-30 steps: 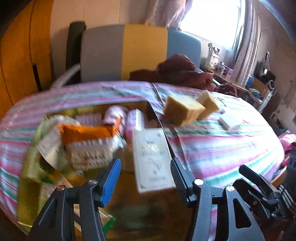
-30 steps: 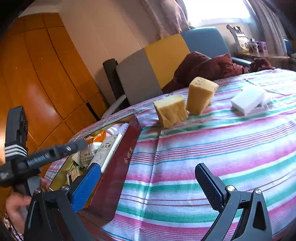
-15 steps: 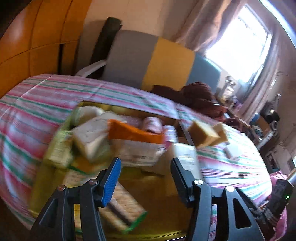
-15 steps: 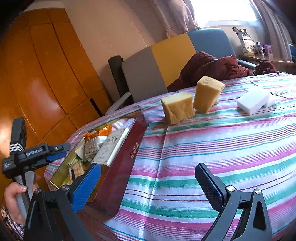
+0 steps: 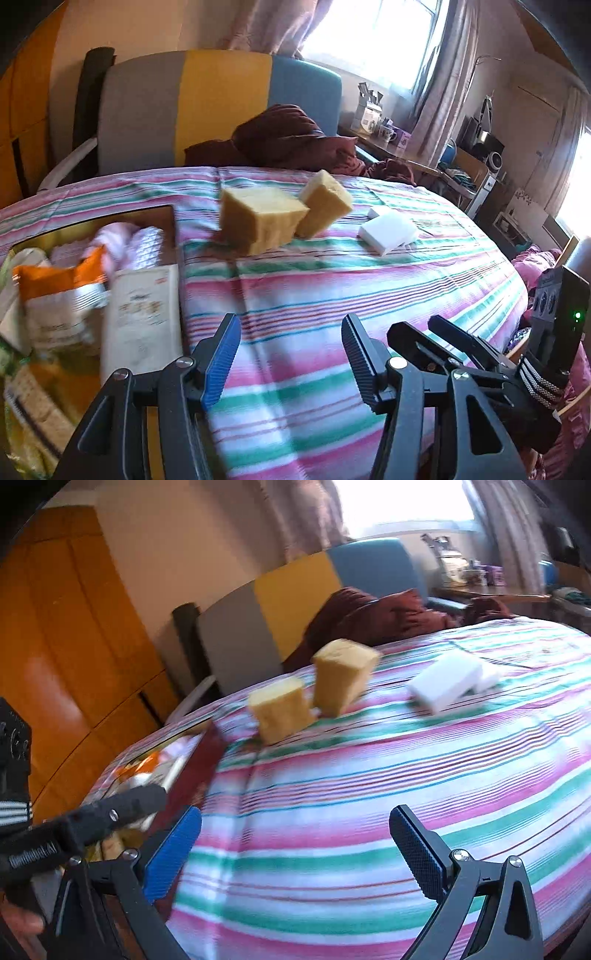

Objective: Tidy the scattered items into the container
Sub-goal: 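Move both tools back toward the white sponges on the cloth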

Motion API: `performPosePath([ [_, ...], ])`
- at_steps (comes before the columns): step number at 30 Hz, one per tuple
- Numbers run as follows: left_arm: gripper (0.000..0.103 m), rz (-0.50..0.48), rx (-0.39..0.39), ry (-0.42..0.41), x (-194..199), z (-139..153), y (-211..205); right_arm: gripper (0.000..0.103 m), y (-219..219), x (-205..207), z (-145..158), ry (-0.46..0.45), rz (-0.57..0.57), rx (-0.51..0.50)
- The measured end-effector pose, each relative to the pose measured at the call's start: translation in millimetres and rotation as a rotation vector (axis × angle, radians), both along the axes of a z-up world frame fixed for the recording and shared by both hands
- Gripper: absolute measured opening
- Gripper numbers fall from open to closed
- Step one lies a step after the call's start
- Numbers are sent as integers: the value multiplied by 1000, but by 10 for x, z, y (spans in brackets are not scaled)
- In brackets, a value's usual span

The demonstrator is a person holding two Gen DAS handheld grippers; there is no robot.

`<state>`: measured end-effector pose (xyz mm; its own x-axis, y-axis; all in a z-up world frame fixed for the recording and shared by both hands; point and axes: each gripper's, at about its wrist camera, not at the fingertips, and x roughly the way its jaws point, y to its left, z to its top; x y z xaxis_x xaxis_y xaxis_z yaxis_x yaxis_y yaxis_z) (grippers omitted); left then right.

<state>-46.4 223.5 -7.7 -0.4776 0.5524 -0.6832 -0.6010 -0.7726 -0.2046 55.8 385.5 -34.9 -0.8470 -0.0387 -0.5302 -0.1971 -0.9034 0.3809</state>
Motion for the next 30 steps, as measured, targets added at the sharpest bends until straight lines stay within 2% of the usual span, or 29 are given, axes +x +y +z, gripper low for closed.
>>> performPosePath([
  [9, 58, 14, -77, 54, -17, -179, 537, 103, 586, 97, -144, -48, -169, 17],
  [15, 58, 28, -86, 44, -114, -380, 751, 103, 952, -6, -80, -64, -227, 86],
  [23, 58, 21, -74, 26, -151, -615, 799, 103, 1778, -746, 243, -83, -311, 154],
  [25, 60, 14, -57, 41, -129, -620, 781, 103, 1996, -1034, 248, -130, -322, 159],
  [28, 67, -9, -8, 18, -153, -637, 740, 101, 2272, -1422, 155, -216, -321, 141],
  [30, 72, -23, 20, 3, -165, -644, 723, 92, 2360, -1647, 90, -276, -303, 158],
])
